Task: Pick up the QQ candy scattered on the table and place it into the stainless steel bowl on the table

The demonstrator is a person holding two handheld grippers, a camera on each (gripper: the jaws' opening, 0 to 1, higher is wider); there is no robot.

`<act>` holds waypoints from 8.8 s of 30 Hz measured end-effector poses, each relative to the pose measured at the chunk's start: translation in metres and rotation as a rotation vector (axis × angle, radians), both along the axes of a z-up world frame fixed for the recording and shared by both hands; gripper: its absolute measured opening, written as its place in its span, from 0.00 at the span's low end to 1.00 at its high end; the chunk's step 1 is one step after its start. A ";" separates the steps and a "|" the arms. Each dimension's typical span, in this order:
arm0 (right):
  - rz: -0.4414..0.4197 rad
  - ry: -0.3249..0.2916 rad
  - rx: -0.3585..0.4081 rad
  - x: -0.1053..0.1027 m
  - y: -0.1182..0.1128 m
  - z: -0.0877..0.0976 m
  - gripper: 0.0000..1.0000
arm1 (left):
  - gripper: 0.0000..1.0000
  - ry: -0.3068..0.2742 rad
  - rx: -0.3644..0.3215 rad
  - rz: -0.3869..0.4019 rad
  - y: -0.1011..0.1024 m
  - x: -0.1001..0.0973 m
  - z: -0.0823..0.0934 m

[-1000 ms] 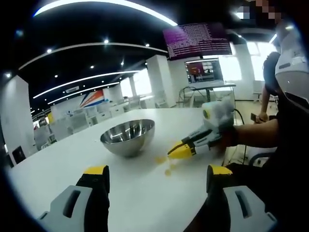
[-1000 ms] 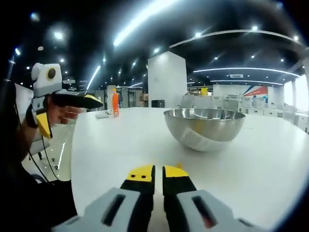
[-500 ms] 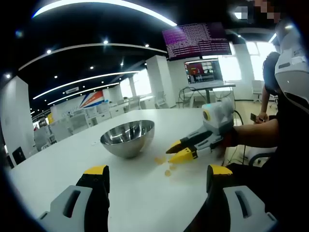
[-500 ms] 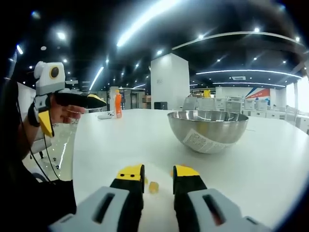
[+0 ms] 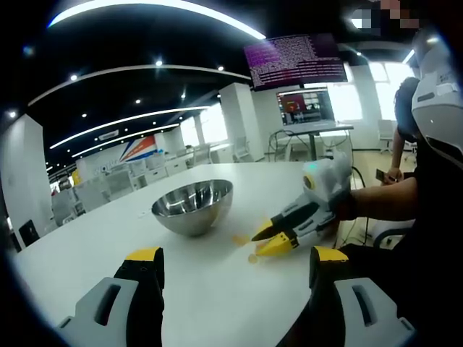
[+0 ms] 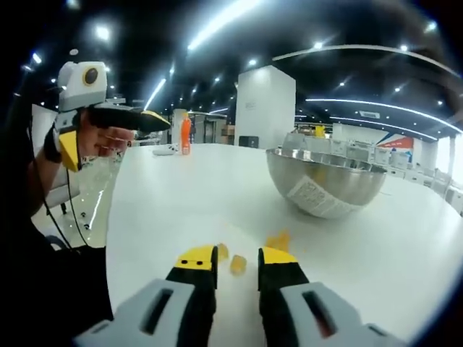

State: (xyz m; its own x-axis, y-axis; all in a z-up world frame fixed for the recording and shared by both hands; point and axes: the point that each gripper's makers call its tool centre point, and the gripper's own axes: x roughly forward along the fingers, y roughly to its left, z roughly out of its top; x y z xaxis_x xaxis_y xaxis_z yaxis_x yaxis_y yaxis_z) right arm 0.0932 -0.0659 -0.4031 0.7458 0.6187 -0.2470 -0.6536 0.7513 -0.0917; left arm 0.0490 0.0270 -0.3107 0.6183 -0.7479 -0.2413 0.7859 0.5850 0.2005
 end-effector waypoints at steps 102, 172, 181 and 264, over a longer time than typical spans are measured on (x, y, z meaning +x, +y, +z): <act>-0.233 -0.100 -0.077 0.161 -0.061 0.095 0.05 | 0.83 -0.001 -0.003 0.008 0.011 -0.008 -0.001; -0.057 -0.572 0.054 0.011 -0.019 0.272 0.21 | 0.84 -0.019 -0.034 0.006 0.011 -0.008 0.012; 0.026 -0.508 0.025 -0.006 0.009 0.230 0.23 | 0.84 -0.019 -0.035 0.007 0.013 -0.005 0.012; 0.098 -0.037 -0.104 -0.003 0.033 -0.004 0.05 | 0.83 -0.018 -0.024 0.004 0.008 -0.006 0.012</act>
State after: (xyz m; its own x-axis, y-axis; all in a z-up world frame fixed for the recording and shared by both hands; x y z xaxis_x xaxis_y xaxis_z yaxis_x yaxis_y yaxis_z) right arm 0.0902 -0.0326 -0.4067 0.6930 0.6613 -0.2871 -0.7179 0.6694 -0.1910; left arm 0.0434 0.0350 -0.2985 0.6256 -0.7507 -0.2123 0.7798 0.5931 0.2005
